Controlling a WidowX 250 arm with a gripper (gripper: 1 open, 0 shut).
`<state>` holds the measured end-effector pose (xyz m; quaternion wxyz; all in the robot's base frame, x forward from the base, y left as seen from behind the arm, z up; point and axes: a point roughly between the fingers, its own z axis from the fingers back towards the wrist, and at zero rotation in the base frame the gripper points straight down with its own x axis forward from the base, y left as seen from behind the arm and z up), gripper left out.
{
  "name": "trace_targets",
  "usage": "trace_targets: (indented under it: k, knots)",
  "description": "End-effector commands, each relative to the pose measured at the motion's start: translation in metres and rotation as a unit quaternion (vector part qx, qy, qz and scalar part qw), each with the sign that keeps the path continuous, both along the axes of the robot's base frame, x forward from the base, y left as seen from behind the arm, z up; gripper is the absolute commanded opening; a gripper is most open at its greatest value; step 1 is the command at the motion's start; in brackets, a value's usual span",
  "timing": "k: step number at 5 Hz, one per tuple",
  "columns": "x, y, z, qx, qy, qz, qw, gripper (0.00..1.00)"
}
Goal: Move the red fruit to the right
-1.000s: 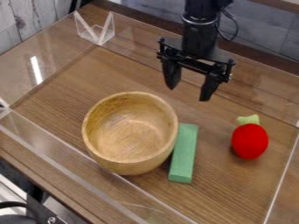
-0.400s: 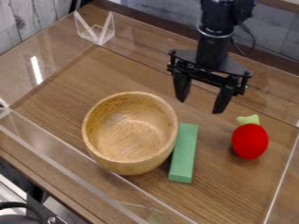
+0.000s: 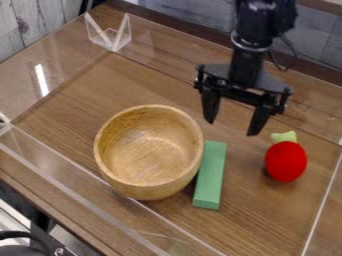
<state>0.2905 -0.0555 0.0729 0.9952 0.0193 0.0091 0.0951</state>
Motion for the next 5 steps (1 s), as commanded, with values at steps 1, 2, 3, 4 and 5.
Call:
trace_targets:
  k: [1, 2, 3, 4, 5]
  knots:
    - [0.012, -0.005, 0.007, 0.0, -0.027, 0.02, 0.9994, 1.0]
    - [0.009, 0.0, 0.005, 0.002, -0.025, 0.022, 0.9994, 1.0]
    - [0.007, 0.006, 0.001, 0.004, -0.021, 0.025, 0.9995, 1.0]
    - [0.008, -0.003, 0.012, 0.007, -0.016, 0.012, 0.9998, 1.0]
    - [0.009, -0.012, 0.025, 0.008, -0.014, 0.0, 0.9999, 1.0]
